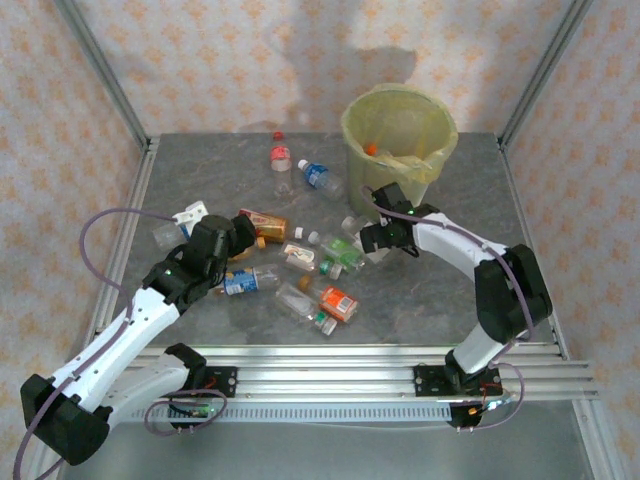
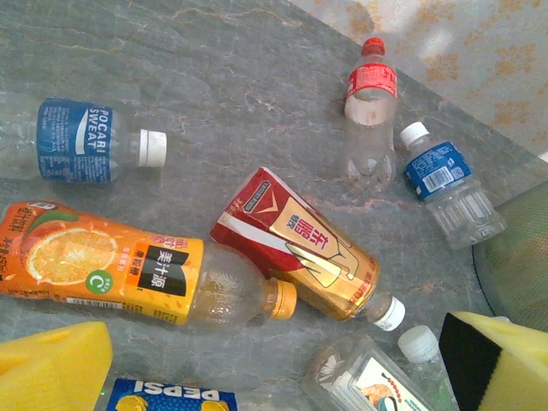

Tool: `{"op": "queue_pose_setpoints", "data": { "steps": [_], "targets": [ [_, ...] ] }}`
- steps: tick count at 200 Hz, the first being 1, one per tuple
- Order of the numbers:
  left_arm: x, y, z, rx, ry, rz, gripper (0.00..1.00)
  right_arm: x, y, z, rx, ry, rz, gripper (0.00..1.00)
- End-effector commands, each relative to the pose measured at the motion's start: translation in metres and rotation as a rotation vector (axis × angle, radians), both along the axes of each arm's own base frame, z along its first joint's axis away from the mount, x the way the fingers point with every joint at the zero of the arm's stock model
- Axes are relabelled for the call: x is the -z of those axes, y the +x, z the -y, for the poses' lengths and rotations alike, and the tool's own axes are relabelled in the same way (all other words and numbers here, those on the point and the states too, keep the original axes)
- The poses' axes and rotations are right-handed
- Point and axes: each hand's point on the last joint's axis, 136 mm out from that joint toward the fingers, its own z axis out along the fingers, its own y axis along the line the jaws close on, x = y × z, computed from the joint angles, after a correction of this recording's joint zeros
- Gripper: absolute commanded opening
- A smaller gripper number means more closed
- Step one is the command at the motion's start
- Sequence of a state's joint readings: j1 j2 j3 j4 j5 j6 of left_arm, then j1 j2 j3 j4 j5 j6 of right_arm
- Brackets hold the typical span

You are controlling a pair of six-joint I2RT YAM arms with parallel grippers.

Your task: Put the plastic bottles in the bin

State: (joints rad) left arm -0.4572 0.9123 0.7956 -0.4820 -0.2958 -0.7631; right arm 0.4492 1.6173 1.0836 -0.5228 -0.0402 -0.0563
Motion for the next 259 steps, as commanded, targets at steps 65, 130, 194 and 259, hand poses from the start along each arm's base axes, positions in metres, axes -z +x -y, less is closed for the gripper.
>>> {"op": "queue_pose_setpoints", "data": {
  "steps": [65, 130, 194, 259],
  "targets": [
    [-0.007, 0.005, -0.003, -0.031, -0.010, 0.019, 1.00, -0.015, 0.003, -0.032, -0.156, 0.160, -0.012, 0.99],
    [-0.009, 0.005, -0.002, -0.025, -0.006, 0.021, 1.00, -0.002, 0.012, -0.027, -0.159, 0.096, -0.036, 0.99],
    [-0.008, 0.005, -0.002, -0.025, -0.007, 0.019, 1.00, 0.008, 0.006, -0.024, -0.150, 0.091, -0.067, 0.99],
    [-0.009, 0.005, -0.002, -0.026, -0.005, 0.021, 1.00, 0.009, -0.013, 0.005, 0.013, 0.062, -0.025, 0.99]
  ]
}}
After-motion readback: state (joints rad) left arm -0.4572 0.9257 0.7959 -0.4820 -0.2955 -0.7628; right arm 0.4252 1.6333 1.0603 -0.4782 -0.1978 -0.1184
